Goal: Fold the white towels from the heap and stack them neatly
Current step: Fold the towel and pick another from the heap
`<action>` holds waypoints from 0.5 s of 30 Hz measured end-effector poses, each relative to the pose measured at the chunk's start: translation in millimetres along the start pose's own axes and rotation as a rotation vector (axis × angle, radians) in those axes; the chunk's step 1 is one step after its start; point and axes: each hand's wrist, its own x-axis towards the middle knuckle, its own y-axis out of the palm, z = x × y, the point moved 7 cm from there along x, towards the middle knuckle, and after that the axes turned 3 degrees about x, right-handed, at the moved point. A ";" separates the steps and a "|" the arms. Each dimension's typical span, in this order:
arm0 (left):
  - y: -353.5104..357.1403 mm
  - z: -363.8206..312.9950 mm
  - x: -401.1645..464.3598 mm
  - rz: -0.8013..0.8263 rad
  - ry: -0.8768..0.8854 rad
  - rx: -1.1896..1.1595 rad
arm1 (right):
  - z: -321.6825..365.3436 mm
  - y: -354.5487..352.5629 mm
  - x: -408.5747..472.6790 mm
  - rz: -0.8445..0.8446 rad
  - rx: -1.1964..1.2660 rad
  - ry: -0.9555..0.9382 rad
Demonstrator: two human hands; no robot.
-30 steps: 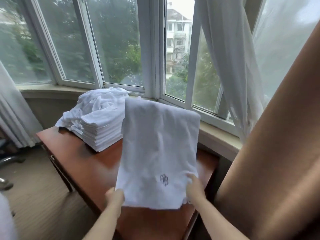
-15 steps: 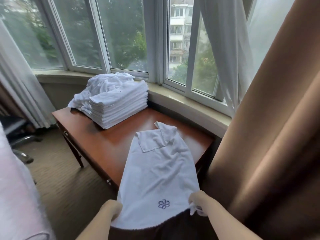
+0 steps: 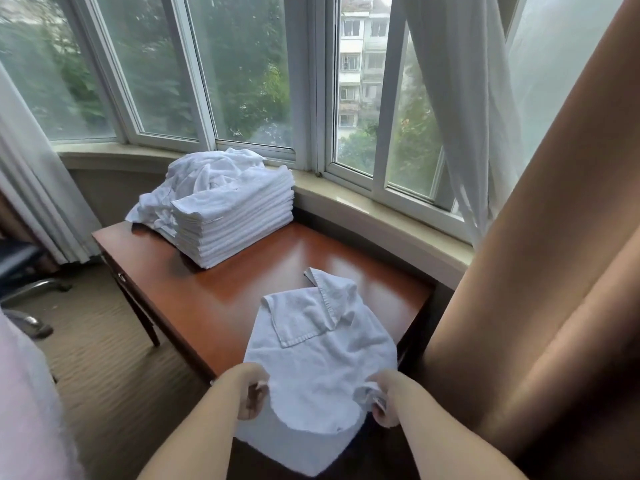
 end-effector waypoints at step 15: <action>-49.2 -308.2 -89.2 0.497 0.918 -0.807 | 278.7 105.5 -117.8 0.321 0.468 -0.879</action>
